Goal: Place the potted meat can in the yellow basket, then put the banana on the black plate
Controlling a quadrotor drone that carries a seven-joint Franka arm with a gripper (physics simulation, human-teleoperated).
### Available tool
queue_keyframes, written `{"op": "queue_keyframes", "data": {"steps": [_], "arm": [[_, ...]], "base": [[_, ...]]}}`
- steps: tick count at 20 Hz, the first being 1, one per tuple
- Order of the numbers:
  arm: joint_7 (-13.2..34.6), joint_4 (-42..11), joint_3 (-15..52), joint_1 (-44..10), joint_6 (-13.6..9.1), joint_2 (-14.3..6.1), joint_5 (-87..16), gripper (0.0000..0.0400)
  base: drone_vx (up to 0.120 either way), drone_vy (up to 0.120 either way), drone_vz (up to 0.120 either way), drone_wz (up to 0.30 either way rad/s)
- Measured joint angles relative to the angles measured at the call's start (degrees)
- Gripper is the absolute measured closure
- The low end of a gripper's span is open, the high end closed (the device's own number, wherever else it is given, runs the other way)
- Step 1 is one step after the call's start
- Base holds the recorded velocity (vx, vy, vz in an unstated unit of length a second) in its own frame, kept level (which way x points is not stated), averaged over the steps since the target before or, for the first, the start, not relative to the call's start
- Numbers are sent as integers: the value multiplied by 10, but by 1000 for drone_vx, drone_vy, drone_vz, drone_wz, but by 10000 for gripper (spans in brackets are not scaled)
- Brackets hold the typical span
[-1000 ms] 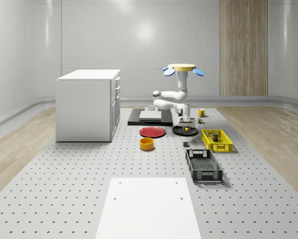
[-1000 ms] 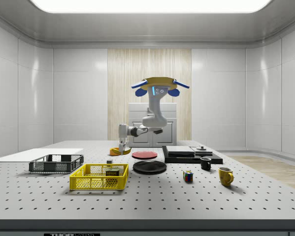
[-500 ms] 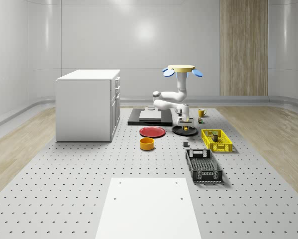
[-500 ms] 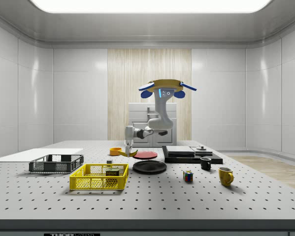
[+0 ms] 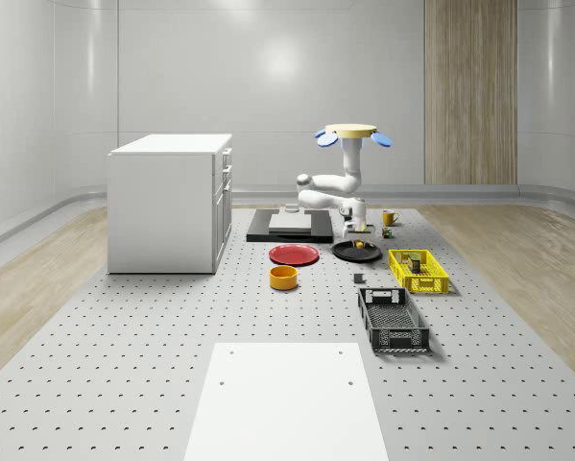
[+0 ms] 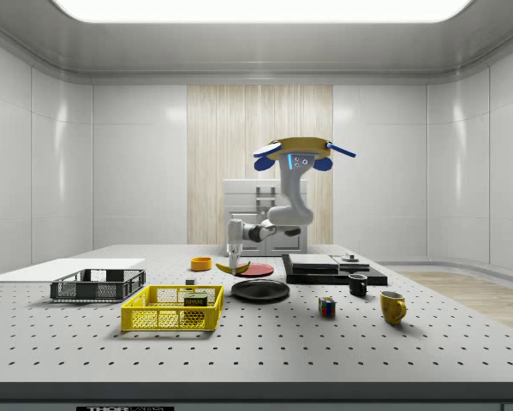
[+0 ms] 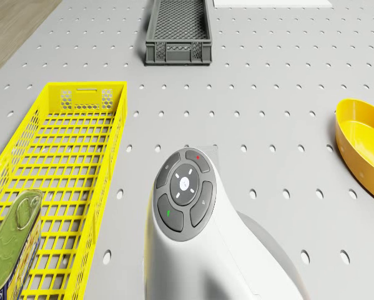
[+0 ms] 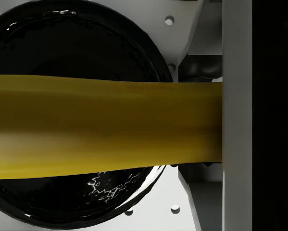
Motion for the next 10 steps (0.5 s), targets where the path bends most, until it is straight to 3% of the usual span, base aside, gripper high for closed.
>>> {"op": "queue_keyframes", "data": {"steps": [10], "arm": [[0,0,0,0,1,-1,0,199]], "base": [[-120,0,0,0]]}}
